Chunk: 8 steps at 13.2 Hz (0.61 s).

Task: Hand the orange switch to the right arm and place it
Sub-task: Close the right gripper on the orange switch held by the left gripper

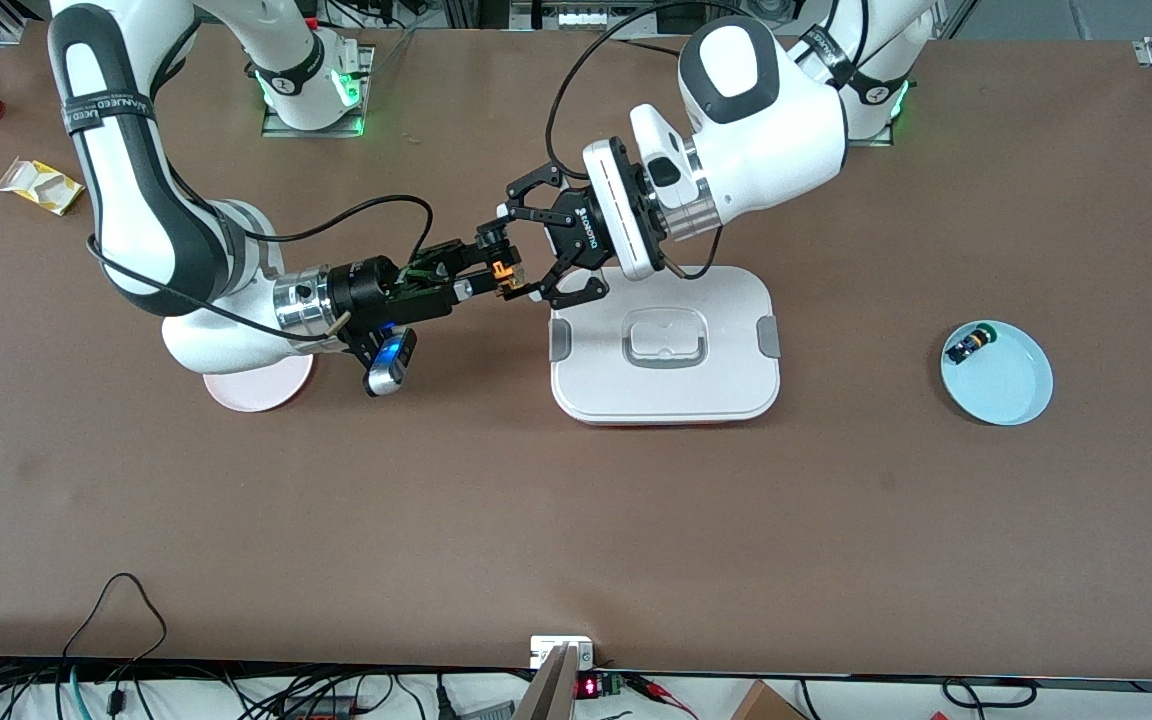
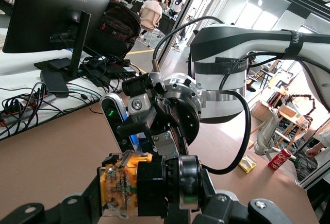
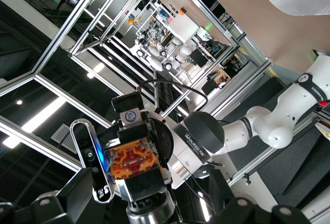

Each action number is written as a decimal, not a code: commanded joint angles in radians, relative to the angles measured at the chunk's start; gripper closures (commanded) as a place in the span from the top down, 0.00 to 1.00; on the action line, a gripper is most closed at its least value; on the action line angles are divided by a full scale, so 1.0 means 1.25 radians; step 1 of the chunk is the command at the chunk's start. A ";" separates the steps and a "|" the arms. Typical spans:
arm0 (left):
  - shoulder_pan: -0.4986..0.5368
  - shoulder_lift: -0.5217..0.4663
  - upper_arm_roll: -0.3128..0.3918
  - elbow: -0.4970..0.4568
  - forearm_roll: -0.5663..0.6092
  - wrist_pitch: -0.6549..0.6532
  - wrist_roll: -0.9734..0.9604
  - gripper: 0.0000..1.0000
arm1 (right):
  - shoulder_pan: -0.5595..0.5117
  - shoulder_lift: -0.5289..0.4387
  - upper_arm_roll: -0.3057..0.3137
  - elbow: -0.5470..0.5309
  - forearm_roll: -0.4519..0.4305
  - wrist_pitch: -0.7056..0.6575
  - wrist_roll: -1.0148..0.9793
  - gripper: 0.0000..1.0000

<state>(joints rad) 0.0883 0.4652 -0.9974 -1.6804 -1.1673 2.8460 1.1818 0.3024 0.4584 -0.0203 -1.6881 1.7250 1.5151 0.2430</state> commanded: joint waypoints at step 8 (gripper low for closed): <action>0.002 -0.008 -0.008 -0.001 -0.029 0.016 0.004 0.31 | -0.008 0.035 0.000 0.023 0.073 -0.047 -0.008 1.00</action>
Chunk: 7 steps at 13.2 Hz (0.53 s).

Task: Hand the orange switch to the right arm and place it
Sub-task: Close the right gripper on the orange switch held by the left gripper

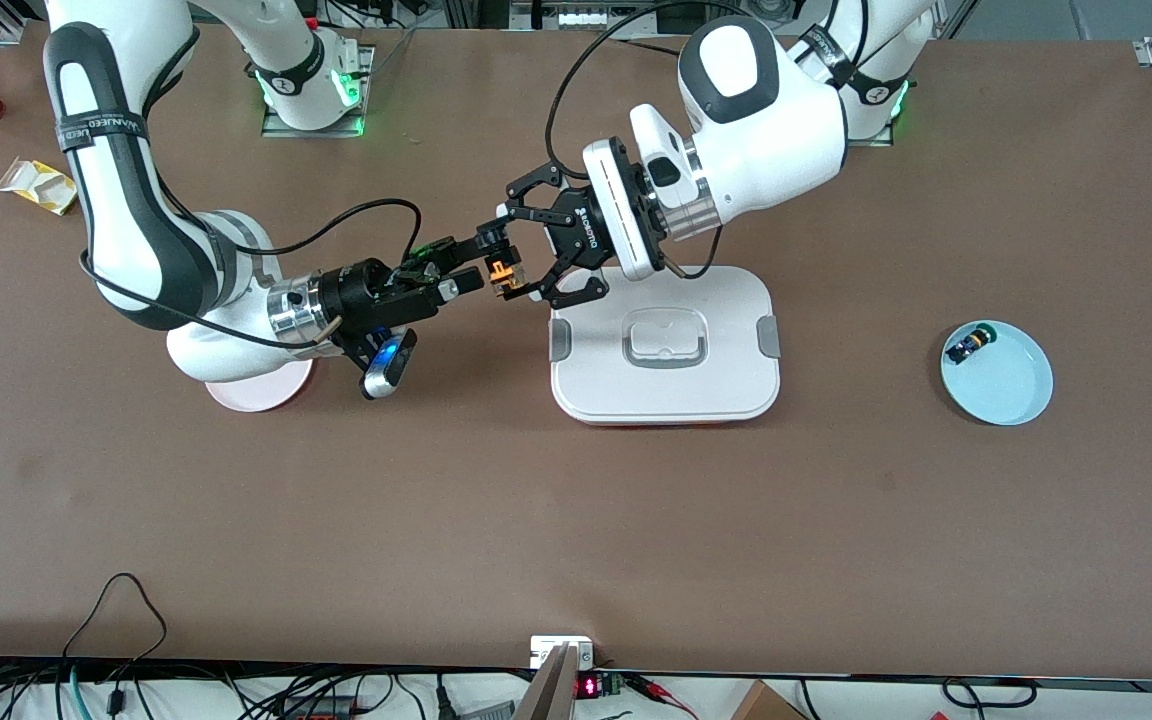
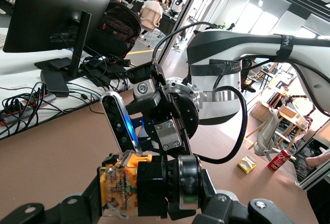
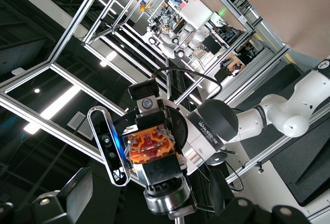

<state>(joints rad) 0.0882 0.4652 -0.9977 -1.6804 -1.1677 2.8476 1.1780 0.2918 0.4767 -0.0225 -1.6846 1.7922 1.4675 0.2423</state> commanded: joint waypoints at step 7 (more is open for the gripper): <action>0.003 -0.008 -0.008 -0.001 -0.029 0.014 0.006 0.31 | 0.014 0.032 0.002 0.026 0.041 0.002 -0.028 1.00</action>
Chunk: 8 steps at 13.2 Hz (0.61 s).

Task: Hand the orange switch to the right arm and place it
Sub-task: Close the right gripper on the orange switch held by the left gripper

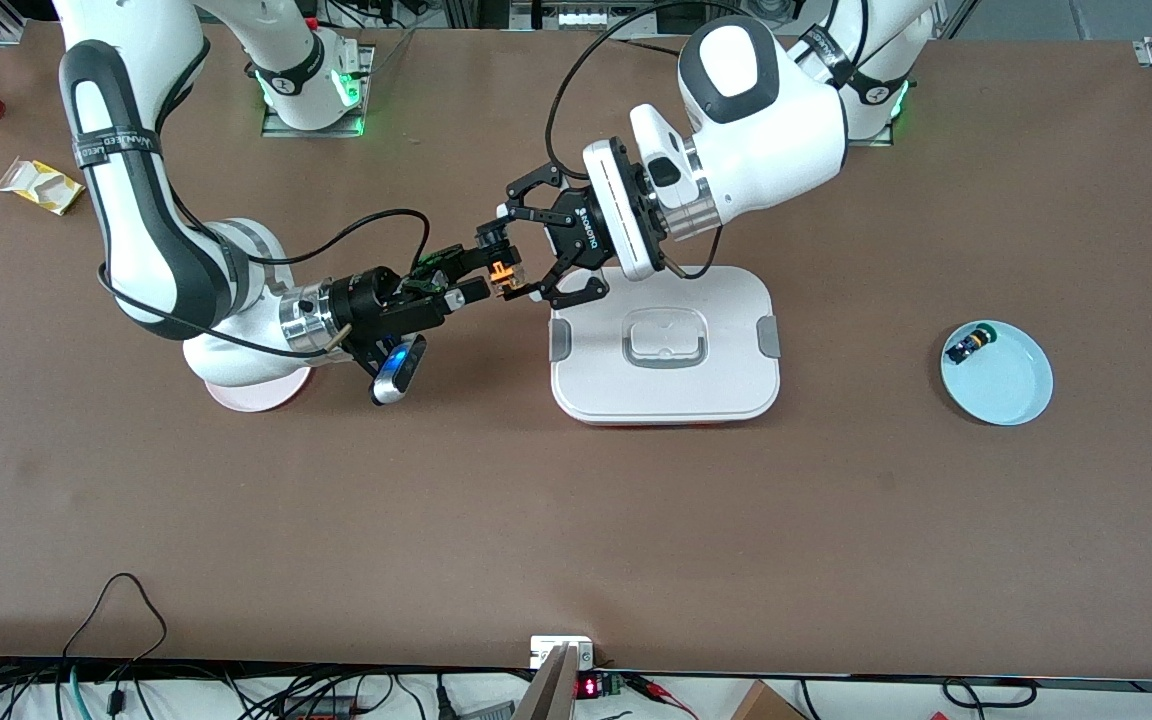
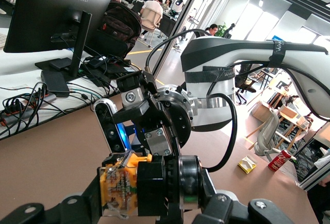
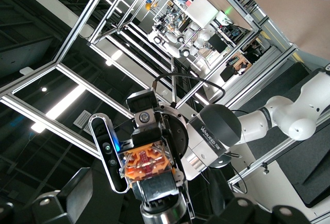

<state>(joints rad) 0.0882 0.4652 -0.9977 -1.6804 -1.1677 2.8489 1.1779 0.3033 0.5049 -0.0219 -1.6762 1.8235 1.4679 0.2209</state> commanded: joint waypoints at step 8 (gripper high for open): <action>0.002 -0.009 -0.008 -0.003 -0.029 0.013 0.005 0.31 | 0.014 0.021 0.002 0.034 0.017 0.016 -0.022 0.20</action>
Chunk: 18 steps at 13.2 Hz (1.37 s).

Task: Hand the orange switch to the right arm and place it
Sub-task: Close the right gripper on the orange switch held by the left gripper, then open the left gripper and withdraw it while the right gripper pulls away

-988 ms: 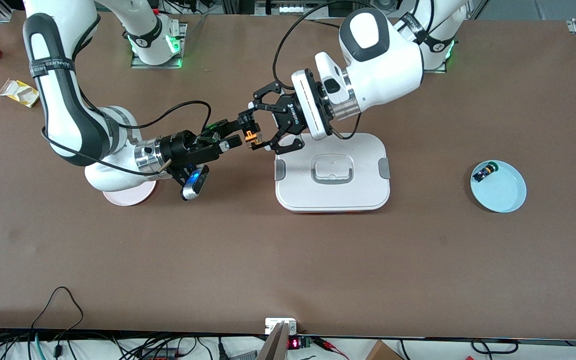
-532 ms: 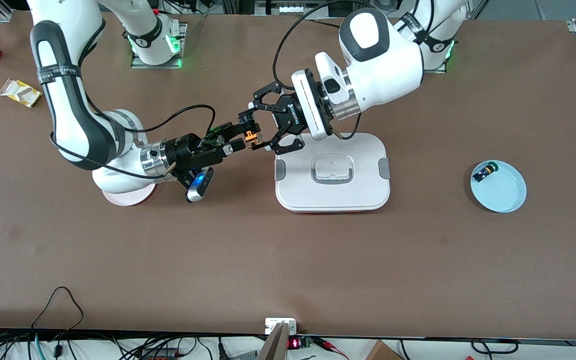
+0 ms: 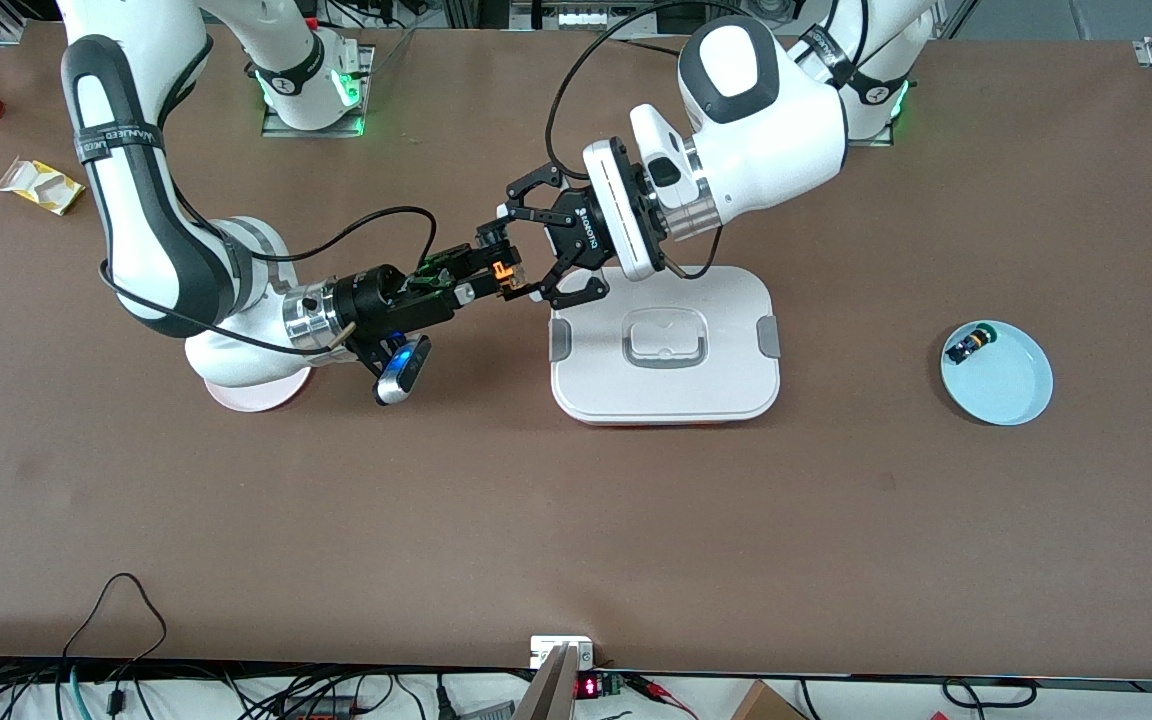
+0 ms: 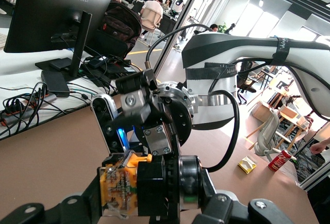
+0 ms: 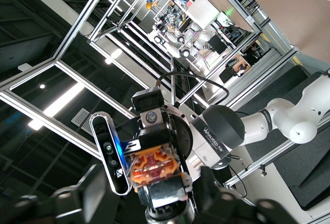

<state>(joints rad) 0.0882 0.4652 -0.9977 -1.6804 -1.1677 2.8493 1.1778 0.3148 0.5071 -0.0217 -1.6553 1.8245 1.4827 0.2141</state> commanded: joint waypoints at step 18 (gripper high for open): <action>0.152 -0.104 -0.012 -0.047 -0.027 -0.266 0.004 1.00 | -0.017 0.008 -0.005 0.015 0.011 -0.010 -0.085 0.05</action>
<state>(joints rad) 0.1601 0.4305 -1.0039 -1.6894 -1.1700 2.7039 1.1698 0.3115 0.5281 -0.0283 -1.6453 1.8695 1.4701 0.1350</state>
